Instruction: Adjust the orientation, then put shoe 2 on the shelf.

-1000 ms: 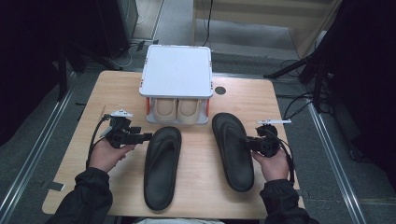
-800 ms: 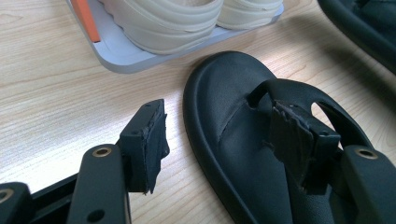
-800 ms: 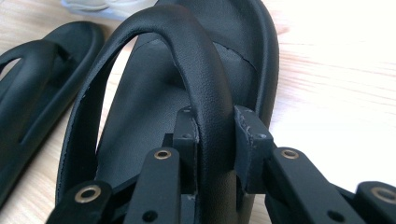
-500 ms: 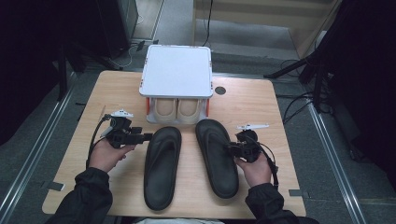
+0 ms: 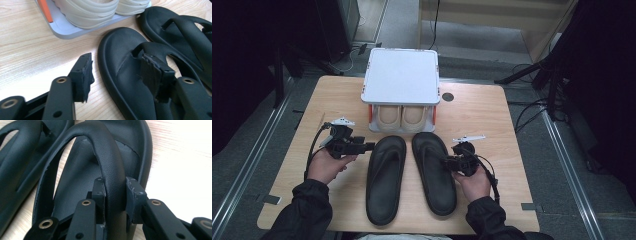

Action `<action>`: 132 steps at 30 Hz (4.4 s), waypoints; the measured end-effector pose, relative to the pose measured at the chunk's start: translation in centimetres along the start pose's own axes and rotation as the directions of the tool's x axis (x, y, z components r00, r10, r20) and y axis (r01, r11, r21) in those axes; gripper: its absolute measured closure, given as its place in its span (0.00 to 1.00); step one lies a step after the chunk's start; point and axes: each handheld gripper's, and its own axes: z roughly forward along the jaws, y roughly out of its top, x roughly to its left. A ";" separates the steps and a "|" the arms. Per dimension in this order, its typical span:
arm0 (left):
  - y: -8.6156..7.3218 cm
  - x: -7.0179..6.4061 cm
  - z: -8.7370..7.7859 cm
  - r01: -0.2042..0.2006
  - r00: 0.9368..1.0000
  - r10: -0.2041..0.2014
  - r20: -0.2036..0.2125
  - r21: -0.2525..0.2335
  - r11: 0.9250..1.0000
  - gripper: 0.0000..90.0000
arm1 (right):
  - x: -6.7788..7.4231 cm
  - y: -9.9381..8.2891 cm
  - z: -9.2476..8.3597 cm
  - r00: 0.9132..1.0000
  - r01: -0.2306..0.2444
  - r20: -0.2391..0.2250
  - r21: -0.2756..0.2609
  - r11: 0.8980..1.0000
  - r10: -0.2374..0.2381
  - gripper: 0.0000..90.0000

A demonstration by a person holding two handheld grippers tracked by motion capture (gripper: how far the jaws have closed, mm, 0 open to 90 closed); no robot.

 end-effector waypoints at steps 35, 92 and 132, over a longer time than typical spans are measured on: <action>-1.3 0.7 2.2 -0.089 0.996 0.088 0.015 0.157 0.984 1.00 | 2.2 -0.9 -0.2 0.995 0.042 -0.090 -0.050 0.998 -0.046 0.57; -1.1 -1.5 -0.3 -0.121 0.987 0.110 0.115 0.096 0.988 0.64 | 3.1 -0.3 -3.2 0.987 0.107 -0.105 -0.148 0.983 -0.123 0.77; -1.2 -0.7 -1.0 -0.125 0.989 0.122 0.088 0.024 0.992 0.50 | 10.8 -2.6 1.5 0.996 0.065 -0.043 -0.144 0.987 -0.072 0.38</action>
